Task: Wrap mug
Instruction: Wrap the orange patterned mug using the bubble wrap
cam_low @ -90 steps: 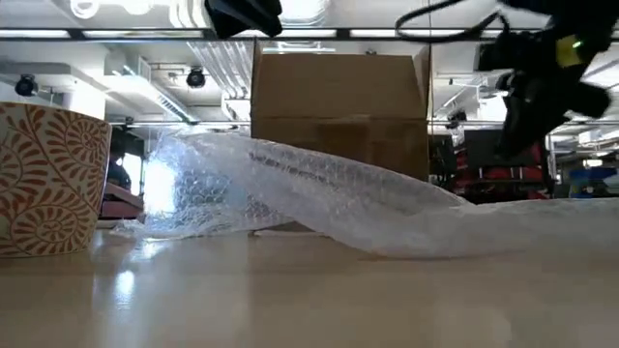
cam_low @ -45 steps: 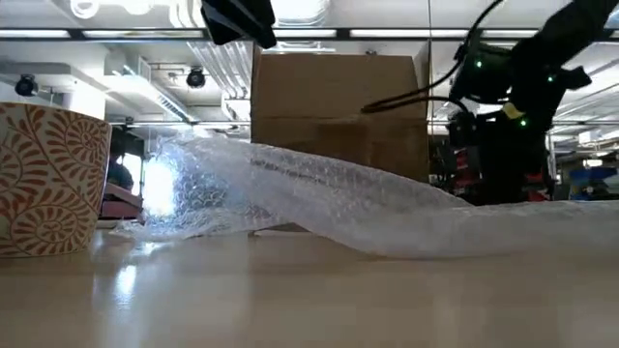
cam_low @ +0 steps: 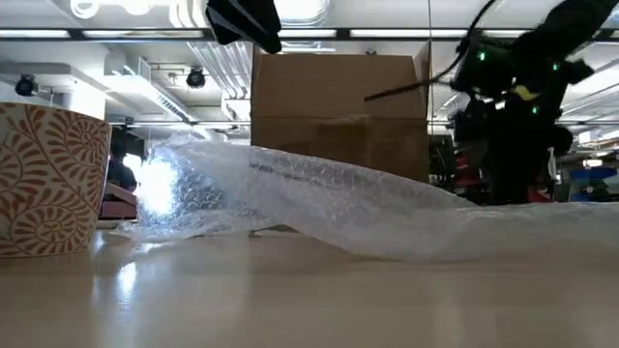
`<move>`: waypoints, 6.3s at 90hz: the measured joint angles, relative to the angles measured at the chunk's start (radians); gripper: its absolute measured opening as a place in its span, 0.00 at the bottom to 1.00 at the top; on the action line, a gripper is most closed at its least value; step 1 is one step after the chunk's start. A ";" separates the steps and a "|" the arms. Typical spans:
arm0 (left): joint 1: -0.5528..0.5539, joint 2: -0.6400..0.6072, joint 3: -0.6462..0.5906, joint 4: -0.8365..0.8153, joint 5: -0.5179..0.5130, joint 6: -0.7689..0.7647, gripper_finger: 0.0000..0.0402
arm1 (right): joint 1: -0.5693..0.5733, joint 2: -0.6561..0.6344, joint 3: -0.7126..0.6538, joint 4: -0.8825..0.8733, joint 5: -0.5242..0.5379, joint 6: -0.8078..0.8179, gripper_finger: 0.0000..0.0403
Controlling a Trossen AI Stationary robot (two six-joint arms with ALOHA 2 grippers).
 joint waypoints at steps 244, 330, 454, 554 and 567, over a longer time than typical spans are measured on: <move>0.059 0.000 -0.423 0.452 -0.091 -0.015 0.19 | 1.206 0.152 0.078 0.225 0.155 1.295 0.02; 0.127 0.164 -0.359 0.696 0.132 -0.019 0.19 | 1.113 -0.004 0.079 0.329 0.228 1.053 0.40; 0.171 0.149 -0.197 0.119 0.136 -0.124 0.02 | 0.760 0.214 0.084 -0.360 0.247 0.585 0.00; -0.013 -0.299 -0.581 0.148 0.391 -0.558 0.54 | 0.759 0.538 0.203 0.447 0.576 0.290 0.01; -0.013 -0.297 -0.581 0.150 0.387 -0.555 0.53 | 0.759 0.534 0.214 0.447 0.576 0.257 0.01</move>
